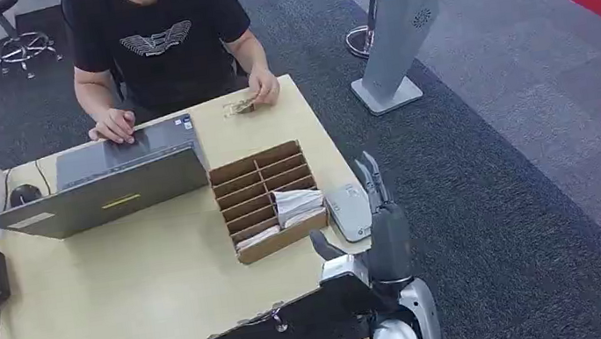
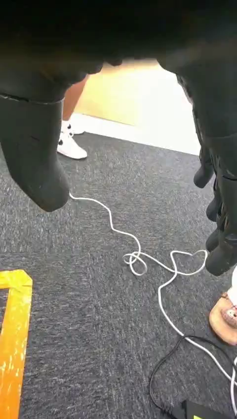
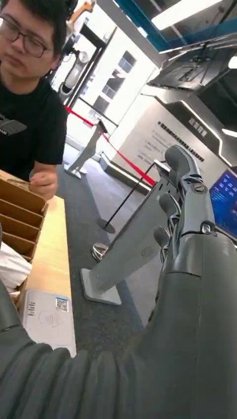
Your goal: Pass the card to the sensor for recognition and then transmit it.
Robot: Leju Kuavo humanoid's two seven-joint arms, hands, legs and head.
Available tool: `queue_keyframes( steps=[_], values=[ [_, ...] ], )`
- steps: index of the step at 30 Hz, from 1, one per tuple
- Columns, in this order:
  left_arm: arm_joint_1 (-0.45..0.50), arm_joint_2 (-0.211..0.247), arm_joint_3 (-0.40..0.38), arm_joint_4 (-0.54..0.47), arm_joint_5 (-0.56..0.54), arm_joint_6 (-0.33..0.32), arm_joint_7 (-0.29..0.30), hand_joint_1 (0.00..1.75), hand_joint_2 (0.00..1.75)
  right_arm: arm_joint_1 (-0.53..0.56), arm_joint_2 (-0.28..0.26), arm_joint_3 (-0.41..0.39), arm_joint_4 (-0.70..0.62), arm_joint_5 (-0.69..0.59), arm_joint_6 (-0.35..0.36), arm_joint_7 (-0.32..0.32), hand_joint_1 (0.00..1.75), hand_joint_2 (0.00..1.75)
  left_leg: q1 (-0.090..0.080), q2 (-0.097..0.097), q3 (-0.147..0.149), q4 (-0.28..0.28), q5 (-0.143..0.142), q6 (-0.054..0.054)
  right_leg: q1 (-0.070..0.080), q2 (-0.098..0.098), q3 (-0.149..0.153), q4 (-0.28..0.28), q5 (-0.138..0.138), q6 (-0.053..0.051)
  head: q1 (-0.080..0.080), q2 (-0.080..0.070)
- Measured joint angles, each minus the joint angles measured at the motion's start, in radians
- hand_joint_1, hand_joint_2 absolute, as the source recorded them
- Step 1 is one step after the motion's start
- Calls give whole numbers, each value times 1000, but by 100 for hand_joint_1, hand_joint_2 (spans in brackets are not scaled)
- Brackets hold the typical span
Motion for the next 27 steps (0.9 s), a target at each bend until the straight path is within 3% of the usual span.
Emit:
queue_keyframes(
  steps=[10, 15, 19, 23, 27],
  values=[
    [-1, -1, 51, 0, -40, 0, -6, 0, 175, -16, -5, 14, 23, 20, 0, 71, 0, 175, 0, 0, 0, 0, 0, 0, 0, 0, 0, 0, 0, 0, 0, 0],
    [-2, -4, 80, 0, -75, 0, -11, 0, 175, -53, -2, -65, 102, -3, 0, 54, 0, 175, 0, 0, 0, 0, 0, 0, 0, 0, 0, 0, 0, 0, 0, 0],
    [-4, -6, 108, 0, -103, 0, -11, 0, 175, -111, 6, -226, 223, 2, 0, 12, 0, 175, -1, 0, 0, 0, 0, 0, -1, 0, 0, 0, 0, 0, 0, 0],
    [-4, -12, 134, 0, -129, 0, -11, 0, 175, -207, 18, -485, 379, 89, 0, -121, 0, 175, -1, 2, 1, 0, 0, 0, -1, 1, -1, 0, 0, 0, 0, 0],
    [-4, -16, 160, 0, -147, 0, -11, 0, 175, -272, 34, -721, 506, 239, 0, -191, 0, 175, -1, 2, 0, 0, 0, 0, -1, 1, -1, 0, 0, 0, 0, 0]
  ],
)
